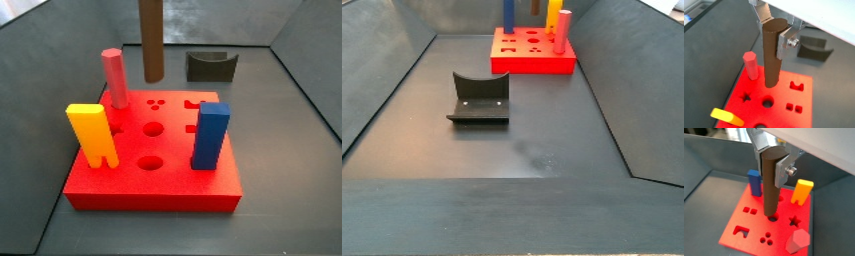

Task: Pick up the oval object. Move up. Move to above the board. Insert the oval object.
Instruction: Insert the oval object.

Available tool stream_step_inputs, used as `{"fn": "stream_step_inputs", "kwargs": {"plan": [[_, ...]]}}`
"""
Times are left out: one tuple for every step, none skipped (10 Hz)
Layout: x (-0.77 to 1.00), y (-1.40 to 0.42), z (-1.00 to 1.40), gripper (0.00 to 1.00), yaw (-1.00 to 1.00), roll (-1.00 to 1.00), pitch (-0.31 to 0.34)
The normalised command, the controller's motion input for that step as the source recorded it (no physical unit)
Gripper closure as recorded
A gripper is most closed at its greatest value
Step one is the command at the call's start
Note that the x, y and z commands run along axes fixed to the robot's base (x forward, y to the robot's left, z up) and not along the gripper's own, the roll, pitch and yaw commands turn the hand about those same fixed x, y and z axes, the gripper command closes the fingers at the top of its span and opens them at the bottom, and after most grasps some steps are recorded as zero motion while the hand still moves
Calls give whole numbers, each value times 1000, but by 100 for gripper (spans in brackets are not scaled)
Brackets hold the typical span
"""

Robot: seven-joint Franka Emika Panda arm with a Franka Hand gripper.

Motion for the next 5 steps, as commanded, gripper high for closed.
{"fn": "stream_step_inputs", "kwargs": {"plan": [[-114,-194,-206,100,-794,147,220],[-111,-91,-240,100,-857,146,160],[-100,-17,-277,100,-911,140,114],[-94,-3,-283,100,-920,137,109],[-100,-6,-286,100,-917,140,107]]}}
